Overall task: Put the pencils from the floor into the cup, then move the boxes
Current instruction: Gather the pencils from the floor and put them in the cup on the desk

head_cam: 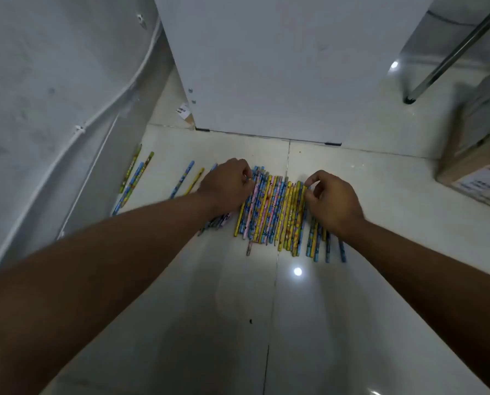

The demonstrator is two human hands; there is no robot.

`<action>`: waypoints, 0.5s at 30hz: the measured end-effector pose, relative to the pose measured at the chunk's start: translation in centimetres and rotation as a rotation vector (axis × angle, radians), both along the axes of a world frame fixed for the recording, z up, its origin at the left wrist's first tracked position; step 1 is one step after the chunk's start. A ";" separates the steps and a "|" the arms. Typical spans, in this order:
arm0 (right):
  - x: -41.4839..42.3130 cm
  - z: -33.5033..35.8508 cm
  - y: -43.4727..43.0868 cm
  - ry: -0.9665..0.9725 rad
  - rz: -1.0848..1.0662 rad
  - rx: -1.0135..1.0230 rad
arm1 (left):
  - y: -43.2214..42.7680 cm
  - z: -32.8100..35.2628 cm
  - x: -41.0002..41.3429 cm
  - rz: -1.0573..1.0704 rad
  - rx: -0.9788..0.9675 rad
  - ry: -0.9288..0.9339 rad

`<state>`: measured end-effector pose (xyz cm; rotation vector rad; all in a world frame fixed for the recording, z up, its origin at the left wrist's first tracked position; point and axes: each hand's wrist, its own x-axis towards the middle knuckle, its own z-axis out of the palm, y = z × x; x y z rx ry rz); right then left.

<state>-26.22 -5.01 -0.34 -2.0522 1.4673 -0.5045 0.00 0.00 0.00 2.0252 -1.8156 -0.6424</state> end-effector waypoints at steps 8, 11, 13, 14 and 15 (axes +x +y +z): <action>0.4 -0.8 0.1 0.124 0.111 0.013 | 0.7 -0.3 -1.5 -0.003 0.090 -0.256; -0.5 -0.4 -0.3 0.088 0.029 0.024 | 0.9 -0.1 -2.3 0.045 0.081 -0.310; -1.3 -0.6 -0.3 0.080 -0.009 0.034 | 1.1 -0.1 -2.7 0.070 0.085 -0.329; -1.8 -0.7 -0.4 0.078 -0.027 0.040 | 1.1 -0.1 -2.8 0.082 0.093 -0.328; -2.2 -0.8 -0.4 0.081 -0.044 0.049 | 1.1 0.0 -2.9 0.095 0.102 -0.319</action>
